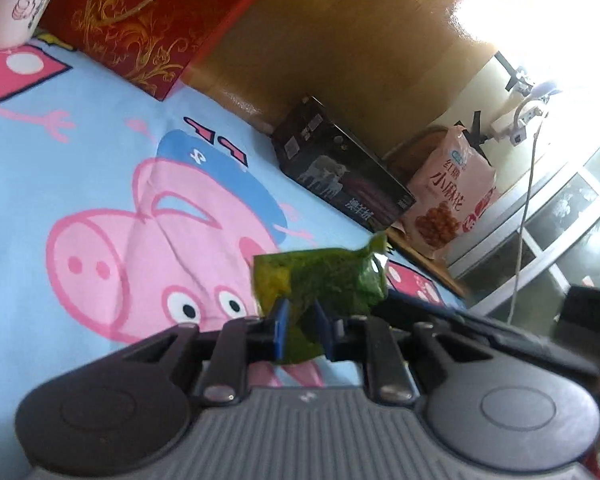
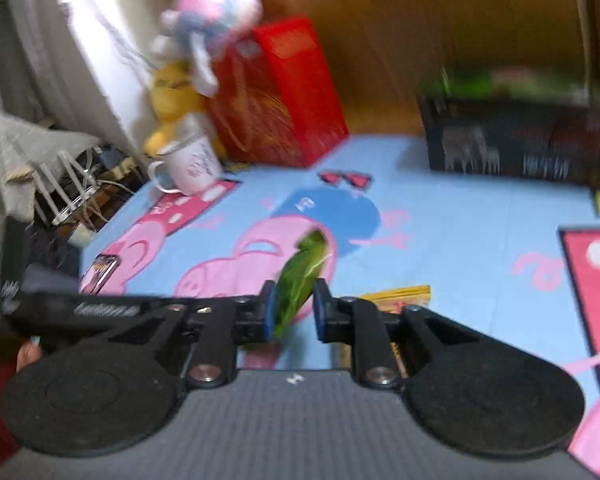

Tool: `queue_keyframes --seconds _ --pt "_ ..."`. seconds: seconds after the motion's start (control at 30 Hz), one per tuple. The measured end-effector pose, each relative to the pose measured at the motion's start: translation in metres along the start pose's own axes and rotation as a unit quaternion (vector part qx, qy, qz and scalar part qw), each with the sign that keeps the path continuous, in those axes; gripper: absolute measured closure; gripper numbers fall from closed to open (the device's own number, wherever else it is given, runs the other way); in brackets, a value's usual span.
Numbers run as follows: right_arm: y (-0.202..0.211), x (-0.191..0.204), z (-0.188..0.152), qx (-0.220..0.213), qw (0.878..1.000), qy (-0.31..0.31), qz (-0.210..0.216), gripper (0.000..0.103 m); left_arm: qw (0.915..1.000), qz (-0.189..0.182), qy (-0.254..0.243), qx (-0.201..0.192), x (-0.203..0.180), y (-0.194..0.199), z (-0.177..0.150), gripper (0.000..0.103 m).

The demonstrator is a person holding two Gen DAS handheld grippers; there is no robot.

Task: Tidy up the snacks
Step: 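Grasp the green seaweed bag with the left gripper and lift it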

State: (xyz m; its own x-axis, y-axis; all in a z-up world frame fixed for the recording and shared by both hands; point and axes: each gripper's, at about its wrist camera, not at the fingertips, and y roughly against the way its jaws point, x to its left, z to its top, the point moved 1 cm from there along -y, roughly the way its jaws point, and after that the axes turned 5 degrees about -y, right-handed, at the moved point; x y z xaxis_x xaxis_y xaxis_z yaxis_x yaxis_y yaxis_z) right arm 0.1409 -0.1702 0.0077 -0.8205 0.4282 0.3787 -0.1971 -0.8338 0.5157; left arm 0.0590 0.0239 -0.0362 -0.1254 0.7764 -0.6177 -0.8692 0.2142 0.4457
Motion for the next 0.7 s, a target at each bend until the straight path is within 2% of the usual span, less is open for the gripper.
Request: queue_keyframes --seconds 0.1,0.2,0.23,0.27,0.33,0.43,0.5,0.53,0.7 --pt "-0.008 -0.006 -0.012 0.025 0.999 -0.021 -0.004 0.083 0.9999 0.005 0.008 0.008 0.002 -0.001 -0.002 0.087" --pt "-0.012 -0.021 -0.023 0.040 0.997 -0.070 0.016 0.085 0.9999 0.007 -0.006 0.012 -0.005 0.001 -0.006 0.086" --pt "-0.009 -0.023 -0.025 0.039 0.996 -0.082 0.024 0.088 0.9998 0.007 -0.010 0.014 -0.008 0.002 -0.008 0.085" --pt "-0.004 -0.027 -0.026 0.037 0.994 -0.096 0.033 0.101 0.9998 0.008 -0.014 0.014 -0.010 0.004 -0.010 0.084" --pt "0.012 -0.031 -0.031 0.032 0.992 -0.112 0.046 0.101 0.9998 0.000 -0.012 0.013 -0.013 0.009 -0.013 0.077" --pt "0.039 -0.036 -0.042 0.024 0.994 -0.104 0.027 0.101 0.9998 -0.012 -0.007 0.015 -0.015 0.017 -0.018 0.065" --pt "0.055 -0.044 -0.050 0.025 0.993 -0.112 0.023 0.100 0.9998 -0.005 -0.014 0.014 -0.016 0.019 -0.019 0.058" --pt "0.060 -0.048 -0.052 0.025 0.992 -0.120 0.031 0.097 0.9999 0.000 -0.013 0.010 -0.015 0.020 -0.018 0.056" --pt "0.051 -0.048 -0.053 0.028 0.983 -0.166 0.070 0.093 0.9994 0.009 0.032 -0.011 0.002 0.021 0.000 0.056"
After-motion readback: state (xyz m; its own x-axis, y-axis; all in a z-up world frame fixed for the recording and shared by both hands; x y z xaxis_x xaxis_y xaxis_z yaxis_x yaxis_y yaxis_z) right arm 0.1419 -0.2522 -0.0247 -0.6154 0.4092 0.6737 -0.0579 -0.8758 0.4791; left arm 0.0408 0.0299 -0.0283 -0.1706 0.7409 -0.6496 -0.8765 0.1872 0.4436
